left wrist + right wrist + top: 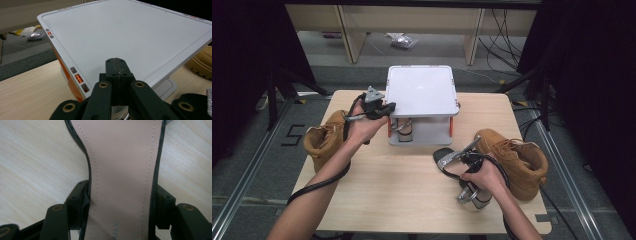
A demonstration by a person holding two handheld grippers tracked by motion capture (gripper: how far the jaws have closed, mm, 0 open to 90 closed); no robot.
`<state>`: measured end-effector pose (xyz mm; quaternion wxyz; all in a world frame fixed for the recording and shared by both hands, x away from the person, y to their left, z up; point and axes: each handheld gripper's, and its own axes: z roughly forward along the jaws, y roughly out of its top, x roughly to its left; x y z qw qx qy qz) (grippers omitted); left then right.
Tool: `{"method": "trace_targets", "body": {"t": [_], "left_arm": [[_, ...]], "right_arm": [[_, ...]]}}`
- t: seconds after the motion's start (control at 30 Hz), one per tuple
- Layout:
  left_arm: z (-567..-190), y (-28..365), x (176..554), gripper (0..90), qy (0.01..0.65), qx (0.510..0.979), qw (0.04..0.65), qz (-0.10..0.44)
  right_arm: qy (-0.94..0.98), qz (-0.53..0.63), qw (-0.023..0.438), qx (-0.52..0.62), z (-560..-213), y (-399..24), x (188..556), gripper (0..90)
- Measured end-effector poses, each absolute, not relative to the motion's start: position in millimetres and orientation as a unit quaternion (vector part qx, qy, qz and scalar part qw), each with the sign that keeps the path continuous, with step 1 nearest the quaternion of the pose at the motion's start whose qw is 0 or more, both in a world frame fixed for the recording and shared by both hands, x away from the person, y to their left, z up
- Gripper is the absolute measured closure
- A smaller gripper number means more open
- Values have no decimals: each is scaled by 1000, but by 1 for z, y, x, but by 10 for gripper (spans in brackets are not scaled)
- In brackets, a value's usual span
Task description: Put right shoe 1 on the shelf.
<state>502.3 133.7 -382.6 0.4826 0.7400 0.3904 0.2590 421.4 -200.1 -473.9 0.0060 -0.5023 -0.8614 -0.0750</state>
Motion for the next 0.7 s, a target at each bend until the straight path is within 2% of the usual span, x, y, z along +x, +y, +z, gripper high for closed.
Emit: {"method": "trace_targets", "body": {"t": [0.5,0.57,0.67,0.7], "left_arm": [[-382,134,503,896,389,742,481,257],[-382,134,503,896,389,742,481,257],[-382,134,503,896,389,742,481,257],[-382,134,503,896,388,743,481,257]], "right_arm": [[-835,-93,15,-542,-473,-201,415,436],[-836,-103,1,-538,-474,-201,414,437],[-834,-102,3,-542,-469,-201,414,437],[-841,-120,-14,-527,-471,-203,415,437]]}}
